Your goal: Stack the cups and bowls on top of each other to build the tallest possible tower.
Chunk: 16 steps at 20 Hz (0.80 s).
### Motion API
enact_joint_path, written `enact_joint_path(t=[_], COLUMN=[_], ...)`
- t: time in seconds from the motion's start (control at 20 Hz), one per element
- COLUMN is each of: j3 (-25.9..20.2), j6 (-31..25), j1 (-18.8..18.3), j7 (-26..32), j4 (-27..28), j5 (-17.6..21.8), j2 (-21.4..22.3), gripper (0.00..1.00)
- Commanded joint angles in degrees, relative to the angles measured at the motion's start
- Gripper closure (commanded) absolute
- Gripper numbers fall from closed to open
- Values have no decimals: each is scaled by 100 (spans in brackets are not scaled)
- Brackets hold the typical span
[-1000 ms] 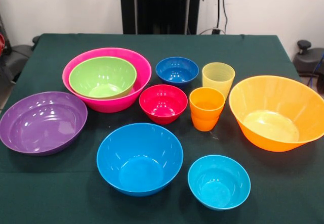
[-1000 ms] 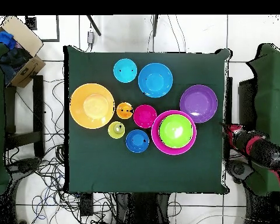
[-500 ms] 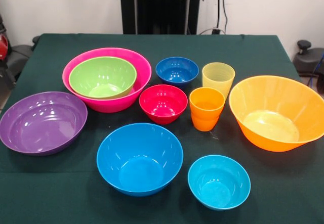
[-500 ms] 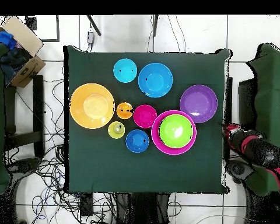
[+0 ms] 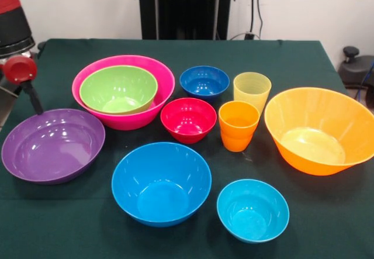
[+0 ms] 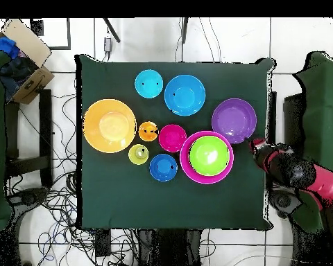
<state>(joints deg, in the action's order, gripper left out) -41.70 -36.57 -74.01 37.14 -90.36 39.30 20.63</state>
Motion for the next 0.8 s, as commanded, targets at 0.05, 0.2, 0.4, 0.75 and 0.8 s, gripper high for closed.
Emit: enact_joint_path(t=[0.05,0.2,0.4,0.75,0.8], j3=[478,418,325,336,336], j6=[349,455,394,472,476], j1=[422,411,415,448,438], j7=[-1809,-1831,-1782,-1849,-1825], j4=[-418,-625,-719,-750,-727], j5=[56,63,17,4,4], j2=[229,375,512,515,488], gripper=[0,0,0,0,0])
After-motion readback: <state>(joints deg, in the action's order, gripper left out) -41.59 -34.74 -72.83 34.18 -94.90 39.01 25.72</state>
